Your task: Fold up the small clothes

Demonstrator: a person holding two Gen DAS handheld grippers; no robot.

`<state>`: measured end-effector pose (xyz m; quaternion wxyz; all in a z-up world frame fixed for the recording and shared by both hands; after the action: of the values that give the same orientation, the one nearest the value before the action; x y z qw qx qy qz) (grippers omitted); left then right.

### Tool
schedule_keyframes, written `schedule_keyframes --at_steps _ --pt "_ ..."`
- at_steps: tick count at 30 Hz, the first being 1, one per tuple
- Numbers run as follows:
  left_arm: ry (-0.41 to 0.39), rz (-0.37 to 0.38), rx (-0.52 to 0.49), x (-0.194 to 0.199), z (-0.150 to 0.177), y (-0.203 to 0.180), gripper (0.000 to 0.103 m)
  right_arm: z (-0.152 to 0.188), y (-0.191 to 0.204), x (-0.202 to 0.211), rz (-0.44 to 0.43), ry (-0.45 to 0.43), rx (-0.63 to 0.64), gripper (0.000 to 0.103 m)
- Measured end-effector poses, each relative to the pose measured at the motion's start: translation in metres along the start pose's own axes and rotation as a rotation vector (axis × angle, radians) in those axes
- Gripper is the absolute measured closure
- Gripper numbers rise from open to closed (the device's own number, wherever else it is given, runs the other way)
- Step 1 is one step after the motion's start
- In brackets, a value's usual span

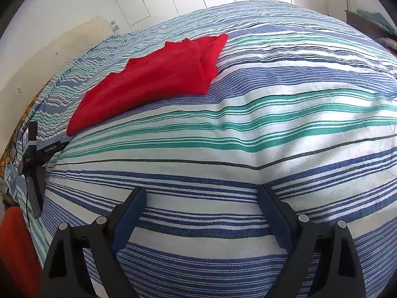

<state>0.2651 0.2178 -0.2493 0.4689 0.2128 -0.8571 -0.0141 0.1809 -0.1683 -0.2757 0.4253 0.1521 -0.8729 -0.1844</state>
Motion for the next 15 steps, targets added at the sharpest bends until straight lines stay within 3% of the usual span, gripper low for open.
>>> schedule_keyframes --at_steps 15 --pt "0.000 0.000 0.000 0.0000 0.0001 -0.0007 0.000 0.0002 0.0032 0.0000 -0.007 -0.005 0.007 0.010"
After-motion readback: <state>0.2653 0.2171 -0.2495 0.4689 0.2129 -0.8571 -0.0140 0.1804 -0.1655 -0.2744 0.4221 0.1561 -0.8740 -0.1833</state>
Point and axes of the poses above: each gripper's, at about its wrist camera, not at the fingertips, and x roughly against the way its jaws point, y to its left, z to its underside, the point moved 8 cm from there along -x, roughly the way its jaws point, and after that the axes turned 14 degrees about -z, right-handed, at the moved point
